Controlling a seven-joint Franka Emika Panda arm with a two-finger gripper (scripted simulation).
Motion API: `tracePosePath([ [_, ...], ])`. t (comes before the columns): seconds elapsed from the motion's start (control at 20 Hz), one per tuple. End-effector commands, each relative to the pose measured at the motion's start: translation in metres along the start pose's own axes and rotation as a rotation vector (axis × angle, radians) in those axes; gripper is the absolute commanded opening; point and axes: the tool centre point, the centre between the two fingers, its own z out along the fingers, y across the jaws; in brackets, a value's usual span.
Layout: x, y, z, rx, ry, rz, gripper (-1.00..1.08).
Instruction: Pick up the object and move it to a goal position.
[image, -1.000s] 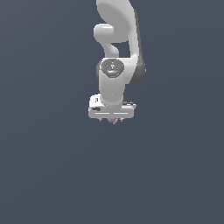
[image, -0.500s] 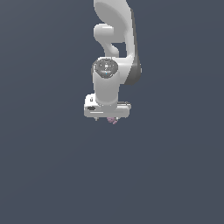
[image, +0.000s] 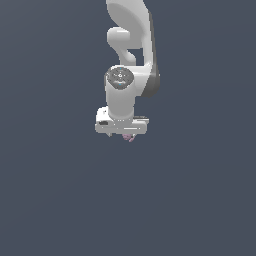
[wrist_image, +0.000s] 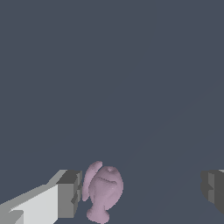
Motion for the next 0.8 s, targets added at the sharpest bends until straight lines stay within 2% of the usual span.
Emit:
tracePosePath([
  [0.0,-0.004,-0.002,0.004,0.002,0.003,0.011,1.0],
  [0.3,-0.02,-0.009,0.019,0.012,0.017,0.06,1.0],
  [0.75,-0.06,-0.023,0.049,0.031,0.046,0.168,1.0],
])
